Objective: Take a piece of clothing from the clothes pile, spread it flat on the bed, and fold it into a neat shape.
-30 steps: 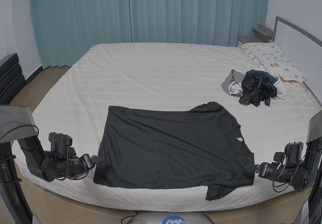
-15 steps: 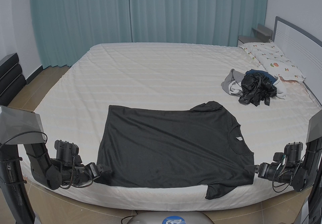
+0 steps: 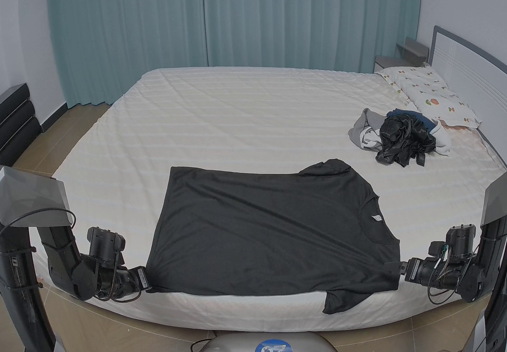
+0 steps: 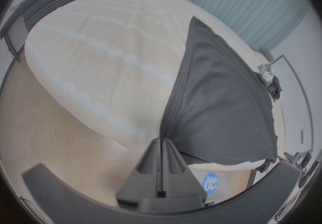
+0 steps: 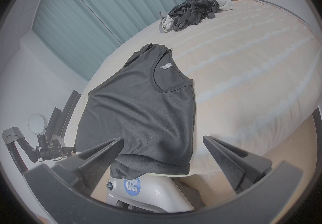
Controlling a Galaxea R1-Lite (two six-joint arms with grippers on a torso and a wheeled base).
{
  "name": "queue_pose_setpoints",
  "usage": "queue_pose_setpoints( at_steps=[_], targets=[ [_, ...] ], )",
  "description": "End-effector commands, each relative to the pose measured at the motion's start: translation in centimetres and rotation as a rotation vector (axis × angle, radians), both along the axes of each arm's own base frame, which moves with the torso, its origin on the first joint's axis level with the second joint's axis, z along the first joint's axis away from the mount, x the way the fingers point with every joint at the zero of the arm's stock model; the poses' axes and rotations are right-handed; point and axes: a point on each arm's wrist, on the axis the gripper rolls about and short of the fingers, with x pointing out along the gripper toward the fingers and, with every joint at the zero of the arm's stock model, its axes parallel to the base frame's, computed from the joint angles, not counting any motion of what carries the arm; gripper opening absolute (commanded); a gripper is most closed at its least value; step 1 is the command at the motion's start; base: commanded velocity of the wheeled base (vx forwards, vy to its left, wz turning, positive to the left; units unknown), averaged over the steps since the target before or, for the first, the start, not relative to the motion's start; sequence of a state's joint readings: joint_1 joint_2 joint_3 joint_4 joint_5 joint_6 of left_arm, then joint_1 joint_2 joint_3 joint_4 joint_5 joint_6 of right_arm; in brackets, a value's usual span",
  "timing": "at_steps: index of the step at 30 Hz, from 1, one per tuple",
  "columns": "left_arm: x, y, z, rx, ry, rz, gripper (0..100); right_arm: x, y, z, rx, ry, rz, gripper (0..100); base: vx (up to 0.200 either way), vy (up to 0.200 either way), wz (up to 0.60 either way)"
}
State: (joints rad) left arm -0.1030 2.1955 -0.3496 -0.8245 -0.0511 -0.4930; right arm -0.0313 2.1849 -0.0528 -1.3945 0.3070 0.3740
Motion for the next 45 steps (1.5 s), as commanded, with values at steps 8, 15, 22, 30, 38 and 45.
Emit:
queue_pose_setpoints(
  at_steps=[8, 15, 22, 30, 38, 45],
  targets=[
    [1.1, 0.4, 0.2, 0.024, -0.045, 0.031, 0, -0.6, 1.5, -0.7, 0.002, 0.05, 0.068, 100, 0.0, 0.0, 0.0],
    [1.7, 1.1, 0.8, 0.011, -0.098, 0.062, 0, -0.2, 2.4, -2.0, -0.006, 0.055, 0.101, 100, 0.0, 0.0, 0.0],
    [2.9, 1.0, 1.6, -0.045, -0.145, 0.128, 0, 0.4, 2.2, -3.2, -0.026, 0.04, 0.066, 100, 0.0, 0.0, 0.0],
    [3.9, 1.0, 2.4, -0.097, -0.19, 0.182, 0, 1.7, 2.2, -1.7, 0.028, -0.047, 0.019, 0, 0.0, 0.0, 0.0],
    [6.4, 0.9, 3.5, -0.207, -0.275, 0.292, 0, 5.2, 2.4, 0.0, 0.165, -0.176, -0.074, 0, 0.0, 0.0, 0.0],
    [8.2, 1.4, 2.2, -0.254, -0.296, 0.366, 0, 7.4, 2.6, -1.8, 0.181, -0.177, -0.082, 0, 0.0, 0.0, 0.0]
  ],
)
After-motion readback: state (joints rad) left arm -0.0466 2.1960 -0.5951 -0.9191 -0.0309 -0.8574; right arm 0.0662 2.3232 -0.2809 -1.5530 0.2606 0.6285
